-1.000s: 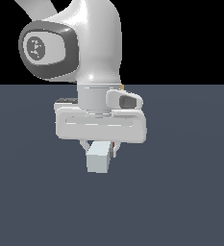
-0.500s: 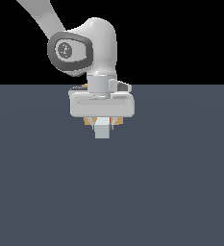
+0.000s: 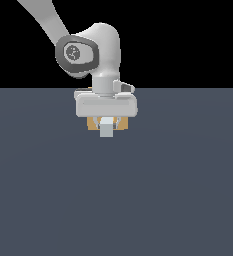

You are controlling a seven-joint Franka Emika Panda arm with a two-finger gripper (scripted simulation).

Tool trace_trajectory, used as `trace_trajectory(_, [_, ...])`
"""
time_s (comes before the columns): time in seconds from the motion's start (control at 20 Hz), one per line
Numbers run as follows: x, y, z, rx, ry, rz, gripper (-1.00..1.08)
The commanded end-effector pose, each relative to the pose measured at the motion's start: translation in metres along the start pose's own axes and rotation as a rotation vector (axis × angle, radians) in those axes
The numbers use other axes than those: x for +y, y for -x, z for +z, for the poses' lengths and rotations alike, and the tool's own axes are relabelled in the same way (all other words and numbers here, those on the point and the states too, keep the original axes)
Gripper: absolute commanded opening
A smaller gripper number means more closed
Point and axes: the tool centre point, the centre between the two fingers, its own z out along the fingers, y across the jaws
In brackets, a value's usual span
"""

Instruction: Insert the peg into the horizontal hole in a box.

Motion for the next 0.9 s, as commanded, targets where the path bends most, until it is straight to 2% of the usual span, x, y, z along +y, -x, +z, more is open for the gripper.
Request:
trace_trajectory(0.0, [0.002,0.004,-0.001,0.000,0.003,0.005,-1.00])
trace_trajectory(0.6, [0.002,0.004,-0.001,0.000,0.002,0.002,-1.00])
trace_trajectory(0.85, [0.002,-0.010,-0.001,0.001,0.002,0.002,-1.00])
